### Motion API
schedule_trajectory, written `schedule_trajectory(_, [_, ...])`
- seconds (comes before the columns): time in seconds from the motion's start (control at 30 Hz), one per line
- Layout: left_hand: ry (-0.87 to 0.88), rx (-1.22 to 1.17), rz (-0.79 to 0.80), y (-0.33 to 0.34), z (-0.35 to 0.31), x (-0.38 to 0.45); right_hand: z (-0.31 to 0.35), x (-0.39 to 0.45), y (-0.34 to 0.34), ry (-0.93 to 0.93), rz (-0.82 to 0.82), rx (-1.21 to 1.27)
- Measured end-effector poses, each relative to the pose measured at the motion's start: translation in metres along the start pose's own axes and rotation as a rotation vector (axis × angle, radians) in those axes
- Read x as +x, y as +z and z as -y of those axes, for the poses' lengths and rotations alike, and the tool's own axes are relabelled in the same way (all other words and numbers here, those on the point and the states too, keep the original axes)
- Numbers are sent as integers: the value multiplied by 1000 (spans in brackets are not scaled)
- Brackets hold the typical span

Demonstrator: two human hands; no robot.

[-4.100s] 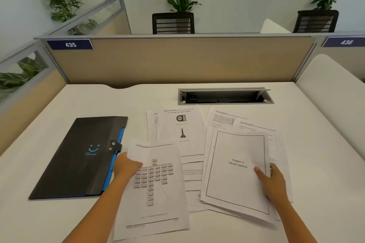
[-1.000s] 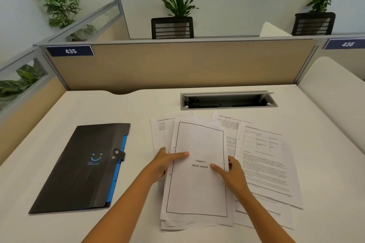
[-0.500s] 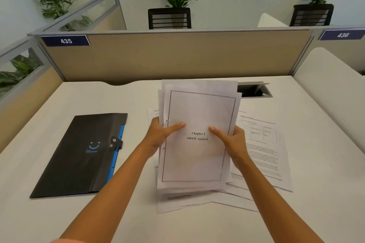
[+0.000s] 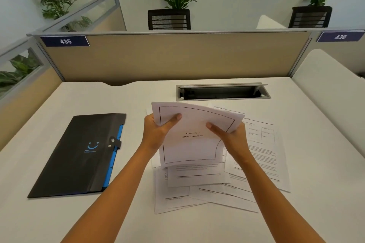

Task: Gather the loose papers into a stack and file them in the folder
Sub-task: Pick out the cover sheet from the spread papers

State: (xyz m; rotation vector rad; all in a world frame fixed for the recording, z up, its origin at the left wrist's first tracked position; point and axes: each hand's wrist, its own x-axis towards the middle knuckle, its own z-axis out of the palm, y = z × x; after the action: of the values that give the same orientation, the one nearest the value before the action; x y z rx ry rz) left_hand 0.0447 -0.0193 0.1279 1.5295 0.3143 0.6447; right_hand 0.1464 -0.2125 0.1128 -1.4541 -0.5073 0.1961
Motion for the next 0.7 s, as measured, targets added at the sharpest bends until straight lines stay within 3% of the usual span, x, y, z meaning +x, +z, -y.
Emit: schedule_trajectory(0.7, [-69, -88, -51, -2, 19, -17, -40, -25, 5, 76, 72, -80])
